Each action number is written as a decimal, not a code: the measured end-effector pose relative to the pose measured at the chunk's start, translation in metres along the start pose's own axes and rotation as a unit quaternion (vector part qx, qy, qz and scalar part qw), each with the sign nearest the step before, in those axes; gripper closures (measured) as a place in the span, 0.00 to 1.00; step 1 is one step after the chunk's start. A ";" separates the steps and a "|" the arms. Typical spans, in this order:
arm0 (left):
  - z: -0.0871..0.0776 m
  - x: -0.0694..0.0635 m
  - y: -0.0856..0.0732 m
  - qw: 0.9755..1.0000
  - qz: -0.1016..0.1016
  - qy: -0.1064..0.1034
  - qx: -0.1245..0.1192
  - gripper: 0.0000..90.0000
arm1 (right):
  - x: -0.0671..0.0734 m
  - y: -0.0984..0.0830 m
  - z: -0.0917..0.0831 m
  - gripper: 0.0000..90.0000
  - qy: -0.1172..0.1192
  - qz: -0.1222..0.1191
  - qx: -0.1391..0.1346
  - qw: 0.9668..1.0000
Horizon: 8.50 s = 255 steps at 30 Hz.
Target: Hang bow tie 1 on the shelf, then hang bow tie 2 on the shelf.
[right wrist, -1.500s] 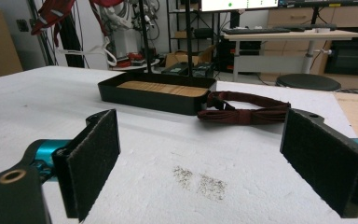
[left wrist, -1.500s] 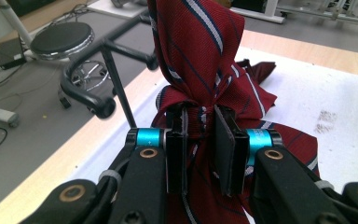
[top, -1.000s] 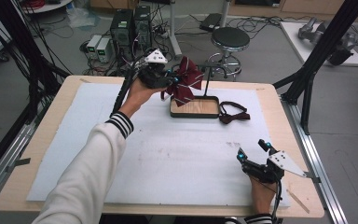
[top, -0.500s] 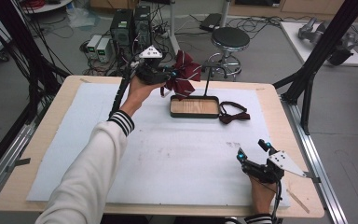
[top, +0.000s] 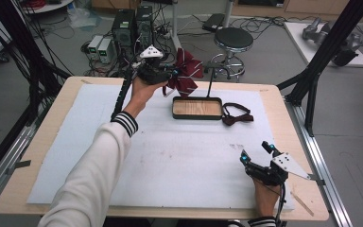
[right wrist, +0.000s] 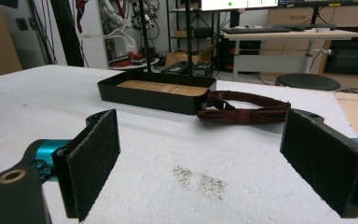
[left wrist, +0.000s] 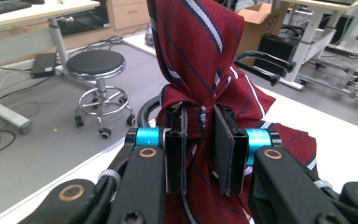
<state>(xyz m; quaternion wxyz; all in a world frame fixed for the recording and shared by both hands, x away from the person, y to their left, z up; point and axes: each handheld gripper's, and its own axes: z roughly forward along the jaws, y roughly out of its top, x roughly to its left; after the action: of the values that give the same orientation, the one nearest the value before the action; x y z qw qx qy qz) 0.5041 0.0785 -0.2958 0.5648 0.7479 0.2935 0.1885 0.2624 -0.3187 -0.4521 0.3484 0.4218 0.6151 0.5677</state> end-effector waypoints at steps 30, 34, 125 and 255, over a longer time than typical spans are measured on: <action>-0.022 0.017 -0.005 0.998 -0.004 0.063 0.018 0.84 | 0.000 0.000 0.000 0.12 0.000 0.002 0.002 1.000; -0.027 0.020 -0.007 0.997 -0.008 0.070 0.020 0.84 | 0.000 0.000 0.000 0.12 0.000 0.001 0.001 1.000; -0.219 -0.027 -0.156 0.992 0.041 0.052 -0.108 0.16 | 0.001 0.000 0.001 0.12 -0.007 -0.003 0.006 1.000; -0.215 -0.021 -0.231 0.987 0.001 0.089 -0.131 0.16 | -0.089 0.116 0.143 0.17 0.057 -0.100 0.243 0.963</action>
<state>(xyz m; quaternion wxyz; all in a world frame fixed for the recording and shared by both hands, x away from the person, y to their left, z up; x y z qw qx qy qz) 0.3040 0.2661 -0.4528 0.6294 0.6482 0.3144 0.2913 0.4424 -0.3420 -0.3579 0.2549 0.3968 0.7926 0.3866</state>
